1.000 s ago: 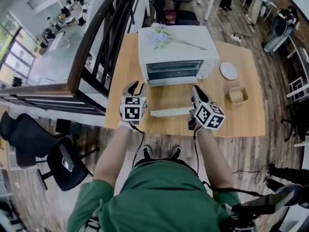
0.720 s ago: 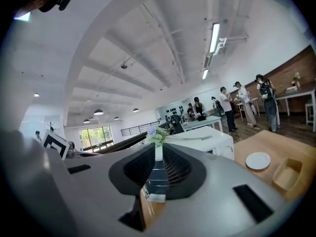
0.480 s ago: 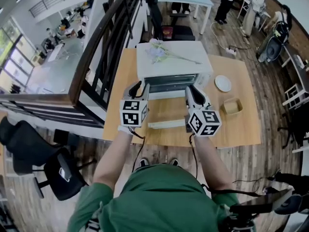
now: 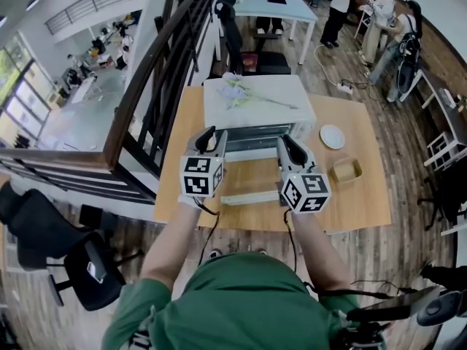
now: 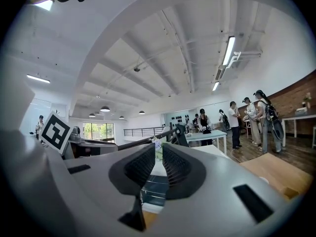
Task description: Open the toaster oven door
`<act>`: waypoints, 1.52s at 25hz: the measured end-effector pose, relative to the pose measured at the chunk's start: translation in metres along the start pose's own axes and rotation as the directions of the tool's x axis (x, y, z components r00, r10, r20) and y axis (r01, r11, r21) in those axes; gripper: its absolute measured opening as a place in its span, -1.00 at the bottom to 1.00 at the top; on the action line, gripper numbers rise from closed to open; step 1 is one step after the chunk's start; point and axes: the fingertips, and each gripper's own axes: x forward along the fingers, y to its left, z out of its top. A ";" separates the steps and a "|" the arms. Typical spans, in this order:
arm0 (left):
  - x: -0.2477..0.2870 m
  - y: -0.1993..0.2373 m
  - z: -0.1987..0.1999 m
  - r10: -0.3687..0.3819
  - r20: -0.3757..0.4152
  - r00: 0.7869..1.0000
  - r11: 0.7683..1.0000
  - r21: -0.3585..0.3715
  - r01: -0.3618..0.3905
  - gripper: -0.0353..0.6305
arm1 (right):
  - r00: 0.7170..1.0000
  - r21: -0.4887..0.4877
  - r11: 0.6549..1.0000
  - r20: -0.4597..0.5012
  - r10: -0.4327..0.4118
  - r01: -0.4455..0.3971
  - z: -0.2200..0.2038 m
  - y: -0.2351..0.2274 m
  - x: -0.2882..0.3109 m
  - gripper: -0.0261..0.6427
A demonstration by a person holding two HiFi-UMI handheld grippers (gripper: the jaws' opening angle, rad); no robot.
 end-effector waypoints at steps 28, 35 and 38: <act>-0.004 0.004 -0.013 0.003 -0.027 1.000 0.999 -0.040 -0.004 -0.53 | 1.000 -0.013 1.000 -0.018 -0.002 0.002 -0.009 0.000 0.000 -0.73; -0.004 0.002 -0.017 0.000 -0.031 1.000 0.999 -0.044 -0.001 -0.53 | 1.000 -0.016 1.000 -0.013 0.008 -0.008 -0.010 0.002 -0.002 -0.73; -0.004 0.000 -0.020 -0.001 -0.034 0.999 0.999 -0.045 -0.001 -0.53 | 1.000 -0.014 1.000 -0.011 0.006 -0.006 -0.010 0.000 -0.004 -0.73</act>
